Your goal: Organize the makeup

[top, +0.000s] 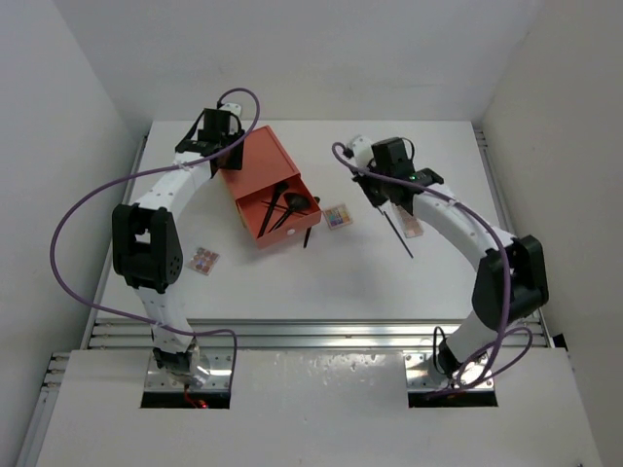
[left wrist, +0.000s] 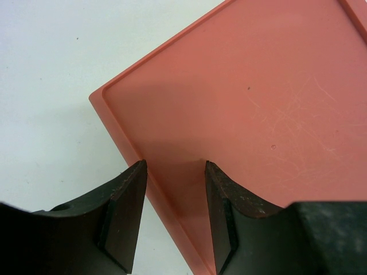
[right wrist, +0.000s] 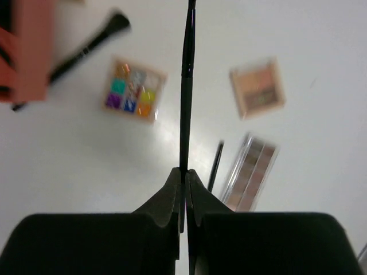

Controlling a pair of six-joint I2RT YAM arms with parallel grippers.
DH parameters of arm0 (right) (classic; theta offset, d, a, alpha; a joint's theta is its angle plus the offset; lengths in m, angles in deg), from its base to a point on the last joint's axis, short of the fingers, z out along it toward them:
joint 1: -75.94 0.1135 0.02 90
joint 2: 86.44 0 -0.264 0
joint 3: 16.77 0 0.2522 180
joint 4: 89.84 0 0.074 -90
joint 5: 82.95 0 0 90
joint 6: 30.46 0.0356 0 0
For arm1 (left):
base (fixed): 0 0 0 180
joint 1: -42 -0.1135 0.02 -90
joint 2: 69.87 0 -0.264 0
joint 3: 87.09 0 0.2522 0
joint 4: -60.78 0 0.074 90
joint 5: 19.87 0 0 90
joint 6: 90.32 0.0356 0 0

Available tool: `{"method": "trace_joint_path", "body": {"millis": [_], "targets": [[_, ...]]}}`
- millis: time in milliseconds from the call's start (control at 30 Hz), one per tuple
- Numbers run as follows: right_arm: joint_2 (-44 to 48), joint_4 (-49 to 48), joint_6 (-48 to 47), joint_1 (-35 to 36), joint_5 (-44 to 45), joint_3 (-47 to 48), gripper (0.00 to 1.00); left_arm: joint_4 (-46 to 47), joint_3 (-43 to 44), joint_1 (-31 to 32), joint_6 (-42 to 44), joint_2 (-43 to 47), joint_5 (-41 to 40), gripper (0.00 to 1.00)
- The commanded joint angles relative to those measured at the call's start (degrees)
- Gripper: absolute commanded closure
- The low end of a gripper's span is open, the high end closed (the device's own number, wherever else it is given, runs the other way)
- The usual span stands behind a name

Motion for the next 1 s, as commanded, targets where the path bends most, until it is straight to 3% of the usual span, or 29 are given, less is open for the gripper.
{"method": "trace_joint_path", "body": {"millis": [0,67,100,233,400,667,733,800,867,967], "targets": [[3.1,-6.5,-15.6,3.7,-5.7,4.8,1.00,-0.5,-0.5,-0.6,0.1,1.2,-0.9,0.50],[2.6,-9.5,-20.3,7.6,-8.3,5.7,1.00,-0.5,-0.5,-0.6,0.1,1.2,-0.9,0.50],[1.4,-10.0,-27.0,8.6,-8.7,6.8,1.00,-0.5,-0.5,-0.6,0.1,1.2,-0.9,0.50],[-4.9,-9.1,-31.5,12.0,-14.6,15.6,1.00,-0.5,-0.5,-0.6,0.1,1.2,-0.9,0.50],[-13.4,-7.0,-32.9,15.6,-18.7,23.6,1.00,-0.5,-1.0,-0.6,0.6,1.7,-1.4,0.50],[-16.9,-5.3,-32.2,17.6,-19.0,21.0,0.97,-0.5,-1.5,-0.6,0.6,2.3,-1.4,0.50],[-16.8,-6.0,-31.5,17.4,-18.4,20.7,0.85,-0.5,-1.5,-0.6,0.6,2.3,-1.4,0.50],[-16.6,-6.8,-30.2,17.4,-17.2,20.8,0.60,-0.5,-1.0,-0.6,0.6,2.3,-1.4,0.50],[-16.2,-8.6,-27.9,17.5,-16.3,21.0,0.43,-0.5,-1.0,-0.6,0.6,2.3,-1.4,0.50],[-14.6,-12.3,-24.3,17.4,-14.7,20.6,0.34,-0.5,-1.0,-0.6,0.6,2.3,-1.4,0.50]]}}
